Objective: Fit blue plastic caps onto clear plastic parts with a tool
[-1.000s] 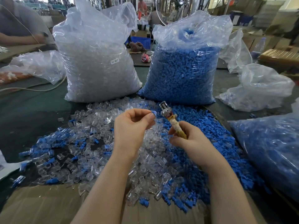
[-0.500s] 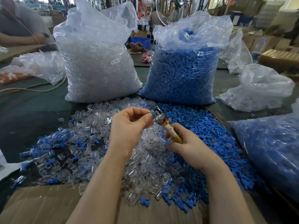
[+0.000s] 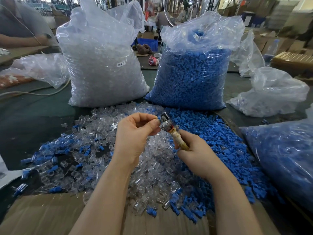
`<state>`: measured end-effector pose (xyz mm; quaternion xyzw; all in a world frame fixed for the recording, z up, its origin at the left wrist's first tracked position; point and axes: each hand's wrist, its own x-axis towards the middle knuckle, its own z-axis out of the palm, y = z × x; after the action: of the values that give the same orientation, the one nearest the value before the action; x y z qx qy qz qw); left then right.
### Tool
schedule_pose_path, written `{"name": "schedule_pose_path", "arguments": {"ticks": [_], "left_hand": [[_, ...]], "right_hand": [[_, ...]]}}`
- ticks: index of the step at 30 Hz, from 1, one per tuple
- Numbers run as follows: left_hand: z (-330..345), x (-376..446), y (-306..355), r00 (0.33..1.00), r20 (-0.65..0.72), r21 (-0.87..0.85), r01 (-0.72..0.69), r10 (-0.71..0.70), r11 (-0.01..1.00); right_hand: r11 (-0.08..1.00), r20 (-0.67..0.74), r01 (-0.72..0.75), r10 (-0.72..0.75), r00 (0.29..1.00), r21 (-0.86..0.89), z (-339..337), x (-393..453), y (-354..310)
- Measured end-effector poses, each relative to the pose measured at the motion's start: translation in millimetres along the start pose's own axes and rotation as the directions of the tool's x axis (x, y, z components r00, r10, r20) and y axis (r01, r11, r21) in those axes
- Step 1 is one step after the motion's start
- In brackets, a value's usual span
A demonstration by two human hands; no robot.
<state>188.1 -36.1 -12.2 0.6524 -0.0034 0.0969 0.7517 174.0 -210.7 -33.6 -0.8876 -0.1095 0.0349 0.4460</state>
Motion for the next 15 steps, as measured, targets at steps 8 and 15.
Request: {"name": "schedule_pose_path", "arguments": {"ticks": [8,15], "left_hand": [[-13.8,5.7,-2.1,0.935,-0.229,-0.390,0.168,-0.272,0.905],[-66.6,13.5,4.6,0.630,-0.543,-0.810,-0.221,-0.555,0.543]], "right_hand": [[0.997,-0.044,-0.072,0.072,0.996,0.002,-1.0,3.7,2.3],[0.961,-0.156,-0.204,0.176,0.972,-0.188,-7.2,5.7,12.6]]}}
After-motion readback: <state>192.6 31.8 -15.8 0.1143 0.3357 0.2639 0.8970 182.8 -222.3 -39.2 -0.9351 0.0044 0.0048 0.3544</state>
